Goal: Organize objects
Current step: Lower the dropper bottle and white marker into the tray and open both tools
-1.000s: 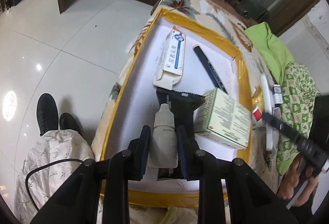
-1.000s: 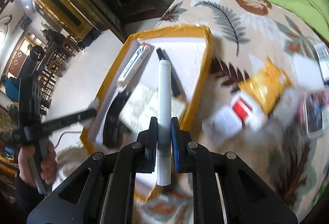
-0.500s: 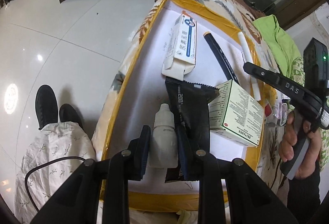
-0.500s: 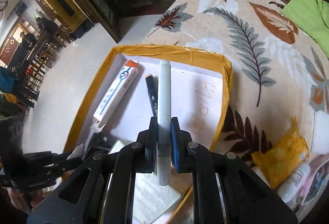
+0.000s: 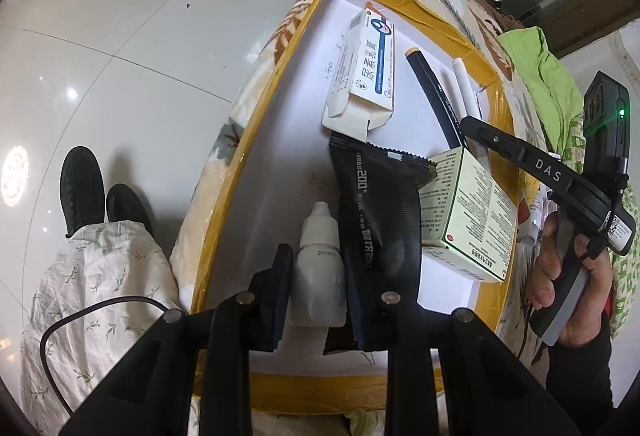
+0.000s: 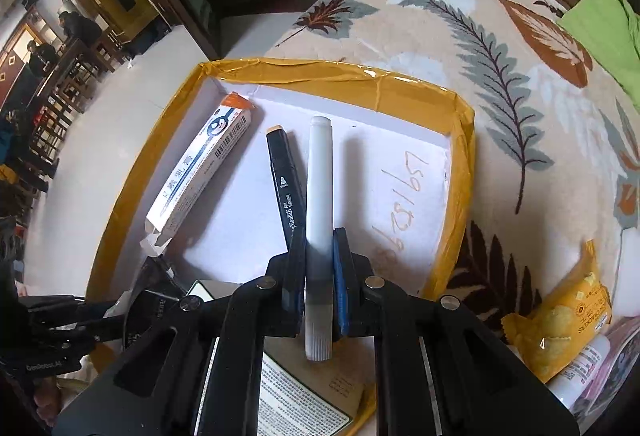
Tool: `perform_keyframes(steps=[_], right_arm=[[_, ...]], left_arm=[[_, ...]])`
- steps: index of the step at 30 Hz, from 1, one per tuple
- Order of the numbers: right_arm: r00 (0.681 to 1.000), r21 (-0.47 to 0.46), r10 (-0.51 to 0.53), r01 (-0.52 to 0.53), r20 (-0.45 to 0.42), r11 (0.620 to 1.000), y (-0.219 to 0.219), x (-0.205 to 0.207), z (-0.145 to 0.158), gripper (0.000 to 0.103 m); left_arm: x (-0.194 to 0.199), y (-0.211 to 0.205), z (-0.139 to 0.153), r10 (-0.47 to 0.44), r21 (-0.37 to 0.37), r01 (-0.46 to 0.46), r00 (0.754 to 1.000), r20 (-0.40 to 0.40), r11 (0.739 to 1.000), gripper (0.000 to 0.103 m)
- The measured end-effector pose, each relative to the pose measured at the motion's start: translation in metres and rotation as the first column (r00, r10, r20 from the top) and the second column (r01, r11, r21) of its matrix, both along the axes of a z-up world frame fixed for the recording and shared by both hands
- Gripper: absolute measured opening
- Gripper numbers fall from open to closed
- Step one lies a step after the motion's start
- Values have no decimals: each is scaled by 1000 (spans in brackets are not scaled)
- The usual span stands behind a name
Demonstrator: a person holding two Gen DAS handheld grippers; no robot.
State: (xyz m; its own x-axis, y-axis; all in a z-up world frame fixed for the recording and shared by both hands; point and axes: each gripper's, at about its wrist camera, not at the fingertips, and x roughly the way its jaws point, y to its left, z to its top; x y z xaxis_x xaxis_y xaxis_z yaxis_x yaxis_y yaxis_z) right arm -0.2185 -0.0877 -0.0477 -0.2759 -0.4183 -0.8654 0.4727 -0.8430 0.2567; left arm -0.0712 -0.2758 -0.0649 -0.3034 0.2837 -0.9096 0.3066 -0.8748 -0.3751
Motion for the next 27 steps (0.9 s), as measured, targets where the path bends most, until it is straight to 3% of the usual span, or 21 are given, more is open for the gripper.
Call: perform_keyframes(steps=[16, 20, 23, 25, 27], right_arm=[[999, -33, -43, 44, 27, 999, 8, -4, 5, 13], [998, -73, -49, 51, 31, 996, 15, 0, 14, 41], [999, -91, -44, 45, 18, 995, 22, 11, 25, 43], [999, -124, -41, 44, 23, 991, 30, 22, 32, 43], [999, -181, -31, 35, 26, 983, 40, 38, 41, 43]], left_arm=[[-6, -1, -10, -13, 31, 12, 999, 39, 999, 28], [-3, -1, -8, -13, 50, 12, 999, 31, 999, 31], [2, -4, -3, 11, 91, -11, 1000, 3, 996, 44], [7, -5, 5, 26, 102, -23, 999, -27, 994, 59], [13, -4, 15, 36, 99, -30, 998, -58, 995, 65]])
